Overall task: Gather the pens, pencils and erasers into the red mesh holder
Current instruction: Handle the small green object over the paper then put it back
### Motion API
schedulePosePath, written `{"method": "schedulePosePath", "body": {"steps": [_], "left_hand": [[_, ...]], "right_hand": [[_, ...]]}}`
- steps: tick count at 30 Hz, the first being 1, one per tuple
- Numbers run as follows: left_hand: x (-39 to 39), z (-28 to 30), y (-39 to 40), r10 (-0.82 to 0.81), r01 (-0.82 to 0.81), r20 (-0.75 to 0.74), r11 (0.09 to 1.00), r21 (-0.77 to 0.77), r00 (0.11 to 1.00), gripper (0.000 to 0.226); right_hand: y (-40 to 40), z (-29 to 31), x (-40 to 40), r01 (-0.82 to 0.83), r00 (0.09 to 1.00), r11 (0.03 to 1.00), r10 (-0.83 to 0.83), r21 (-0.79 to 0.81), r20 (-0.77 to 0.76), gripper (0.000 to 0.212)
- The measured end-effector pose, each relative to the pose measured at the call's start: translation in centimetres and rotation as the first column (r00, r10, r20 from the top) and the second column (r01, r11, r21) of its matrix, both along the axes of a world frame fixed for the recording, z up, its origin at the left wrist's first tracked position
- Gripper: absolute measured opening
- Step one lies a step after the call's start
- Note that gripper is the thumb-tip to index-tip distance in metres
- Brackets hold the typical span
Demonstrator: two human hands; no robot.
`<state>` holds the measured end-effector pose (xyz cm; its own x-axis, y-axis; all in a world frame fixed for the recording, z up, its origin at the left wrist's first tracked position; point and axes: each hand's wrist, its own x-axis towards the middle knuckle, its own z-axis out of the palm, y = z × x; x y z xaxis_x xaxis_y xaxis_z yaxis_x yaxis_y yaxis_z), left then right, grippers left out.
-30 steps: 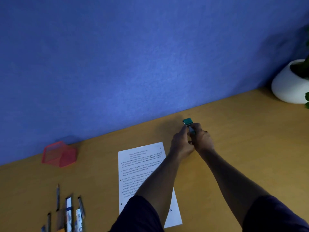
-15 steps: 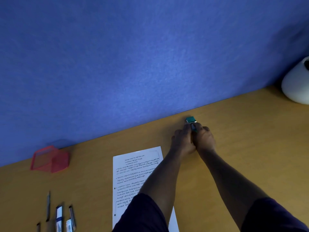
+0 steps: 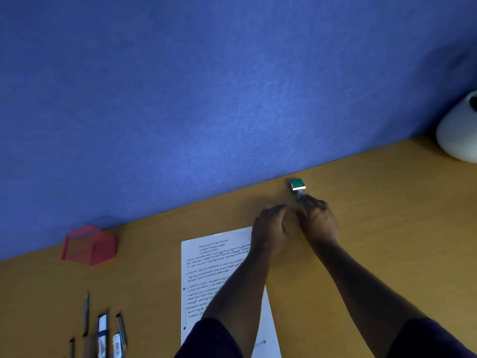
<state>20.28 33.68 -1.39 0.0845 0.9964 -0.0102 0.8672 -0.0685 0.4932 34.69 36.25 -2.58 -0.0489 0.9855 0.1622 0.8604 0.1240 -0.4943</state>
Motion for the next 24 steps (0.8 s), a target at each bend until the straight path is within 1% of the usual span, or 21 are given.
{"method": "schedulePosePath", "body": {"steps": [3,6,8,10,13,16,18,21,24], "left_hand": [[-1.4,-0.2,-3.7,0.062,-0.062,0.004,0.995,0.082,0.998,0.039],[-3.1,-0.3,-7.5,0.103,-0.103,-0.002,0.989,0.105,0.995,0.029],[-4.3,-0.3,-10.2,0.111,-0.109,-0.011,0.986,0.123,0.994,0.021],[-5.3,-0.4,-12.9,0.109,-0.108,0.002,0.982,0.155,0.994,0.019],[-6.9,-0.6,-16.6,0.134,-0.135,0.020,0.977,0.167,0.991,0.020],[-8.6,-1.0,-19.8,0.255,-0.257,0.026,0.959,0.118,0.966,0.020],[-9.8,-1.2,-21.8,0.329,-0.328,0.002,0.938,0.112,0.944,0.027],[-11.2,-1.6,-24.3,0.397,-0.391,-0.037,0.914,0.111,0.917,0.045],[-12.1,-1.7,-25.8,0.419,-0.413,-0.079,0.907,0.079,0.905,0.054]], "right_hand": [[-2.8,-0.5,-0.6,-0.009,1.000,0.999,0.009,0.033,-0.015,0.042],[-6.6,-0.8,-1.9,-0.006,0.999,0.999,0.008,0.047,-0.044,0.039],[-9.6,-1.0,-3.1,-0.042,0.998,0.998,0.044,0.054,-0.036,0.037],[-12.5,-1.2,-4.4,-0.085,0.996,0.995,0.087,0.056,-0.028,0.034],[-16.4,-1.4,-6.2,-0.128,0.992,0.991,0.129,0.027,-0.014,0.030],[-19.3,-1.4,-7.5,-0.099,0.995,0.995,0.100,-0.023,0.002,0.032],[-20.7,-1.3,-8.0,-0.080,0.997,0.995,0.081,-0.066,0.015,0.036],[-21.8,-1.1,-8.4,-0.079,0.993,0.988,0.089,-0.132,0.072,0.043],[-22.2,-0.8,-8.4,-0.084,0.981,0.982,0.111,-0.168,0.157,0.049]]}}
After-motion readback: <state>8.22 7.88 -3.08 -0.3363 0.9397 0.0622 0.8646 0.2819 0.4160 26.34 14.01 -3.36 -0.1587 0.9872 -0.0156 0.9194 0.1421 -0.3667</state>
